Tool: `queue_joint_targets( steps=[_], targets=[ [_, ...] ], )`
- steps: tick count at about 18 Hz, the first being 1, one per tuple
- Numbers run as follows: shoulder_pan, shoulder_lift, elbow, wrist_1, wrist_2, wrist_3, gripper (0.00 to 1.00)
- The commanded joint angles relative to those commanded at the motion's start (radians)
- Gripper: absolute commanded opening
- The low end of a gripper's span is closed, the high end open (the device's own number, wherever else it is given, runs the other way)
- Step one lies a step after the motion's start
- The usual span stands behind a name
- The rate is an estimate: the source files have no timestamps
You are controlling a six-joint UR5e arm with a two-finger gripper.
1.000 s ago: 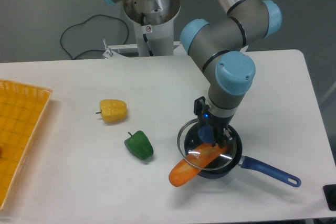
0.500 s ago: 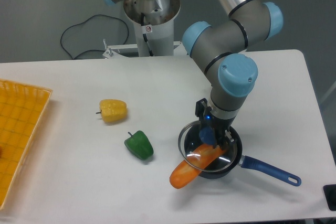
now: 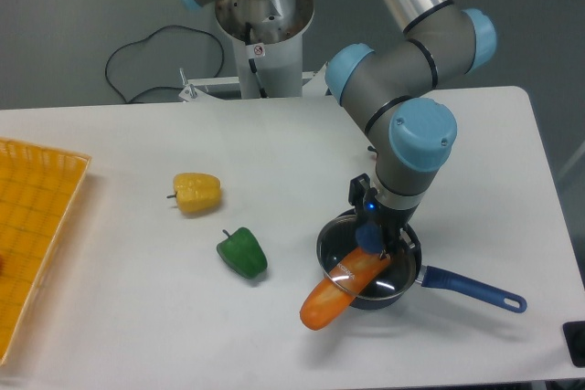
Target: Close the pot lid
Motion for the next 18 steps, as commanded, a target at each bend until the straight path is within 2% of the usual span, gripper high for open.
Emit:
queue_joint_targets(
  steps=[7,13,18],
  targets=[
    [0.003,0.005,0.018,-0.005,0.002,-0.003,1.00],
    [0.017,0.072,0.012,-0.003,0.002,0.006,1.00],
    [0.067,0.115,-0.006,-0.002,0.015,0.021,1.00]
  ],
)
